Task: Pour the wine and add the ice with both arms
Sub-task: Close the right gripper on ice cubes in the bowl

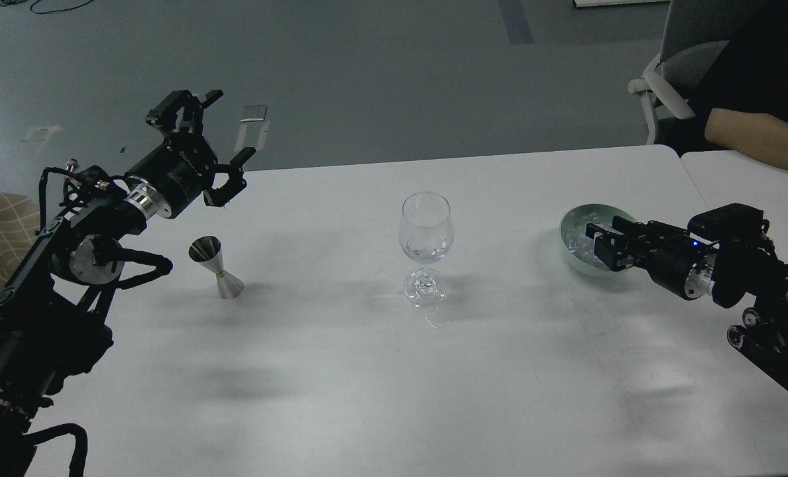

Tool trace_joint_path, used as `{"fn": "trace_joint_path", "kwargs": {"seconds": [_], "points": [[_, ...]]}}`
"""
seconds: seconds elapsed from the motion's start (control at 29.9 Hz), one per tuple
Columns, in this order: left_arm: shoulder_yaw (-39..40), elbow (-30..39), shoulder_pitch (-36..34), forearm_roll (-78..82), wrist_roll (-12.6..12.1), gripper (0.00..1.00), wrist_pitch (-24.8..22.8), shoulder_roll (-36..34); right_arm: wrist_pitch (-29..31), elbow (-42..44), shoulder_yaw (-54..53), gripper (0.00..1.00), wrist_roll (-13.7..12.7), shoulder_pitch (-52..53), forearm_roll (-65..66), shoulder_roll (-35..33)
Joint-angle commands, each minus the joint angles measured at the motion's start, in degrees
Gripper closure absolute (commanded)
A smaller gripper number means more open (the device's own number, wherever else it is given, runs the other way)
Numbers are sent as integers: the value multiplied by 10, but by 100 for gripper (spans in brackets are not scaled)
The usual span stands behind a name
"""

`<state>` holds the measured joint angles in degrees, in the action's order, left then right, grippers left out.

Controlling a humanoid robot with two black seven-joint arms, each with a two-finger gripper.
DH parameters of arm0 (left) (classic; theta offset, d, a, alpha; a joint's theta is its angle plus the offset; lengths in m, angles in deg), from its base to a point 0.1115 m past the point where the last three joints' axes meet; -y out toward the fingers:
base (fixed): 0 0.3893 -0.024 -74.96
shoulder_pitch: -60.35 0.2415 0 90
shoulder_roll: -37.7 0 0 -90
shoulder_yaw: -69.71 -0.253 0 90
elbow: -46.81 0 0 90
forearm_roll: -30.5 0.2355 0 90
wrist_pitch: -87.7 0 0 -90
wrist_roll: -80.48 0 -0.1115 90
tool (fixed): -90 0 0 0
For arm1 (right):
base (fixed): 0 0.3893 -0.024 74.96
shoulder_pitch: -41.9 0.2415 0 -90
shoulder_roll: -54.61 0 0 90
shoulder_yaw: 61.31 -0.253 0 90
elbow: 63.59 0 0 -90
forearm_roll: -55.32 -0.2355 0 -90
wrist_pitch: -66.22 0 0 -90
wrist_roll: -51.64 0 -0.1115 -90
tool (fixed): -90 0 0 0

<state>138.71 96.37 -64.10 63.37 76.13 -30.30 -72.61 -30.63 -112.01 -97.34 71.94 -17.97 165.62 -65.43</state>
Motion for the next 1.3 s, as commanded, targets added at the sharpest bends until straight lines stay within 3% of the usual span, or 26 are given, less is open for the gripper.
{"fn": "trace_joint_path", "kwargs": {"seconds": [0.0, 0.4, 0.7, 1.0, 1.2, 1.27], "points": [[0, 0, 0, 0, 0, 2, 0, 0, 0, 1, 0, 46, 0, 0, 0, 1], [0, 0, 0, 0, 0, 2, 0, 0, 0, 4, 1, 47, 0, -2, 0, 1], [0, 0, 0, 0, 0, 2, 0, 0, 1, 4, 1, 58, 0, -2, 0, 1], [0, 1, 1, 0, 0, 2, 0, -1, 3, 4, 1, 60, 0, -3, -1, 2], [0, 1, 1, 0, 0, 2, 0, 0, 3, 4, 1, 68, 0, -3, -2, 1], [0, 1, 1, 0, 0, 2, 0, 0, 3, 4, 1, 80, 0, -3, -3, 1]]}}
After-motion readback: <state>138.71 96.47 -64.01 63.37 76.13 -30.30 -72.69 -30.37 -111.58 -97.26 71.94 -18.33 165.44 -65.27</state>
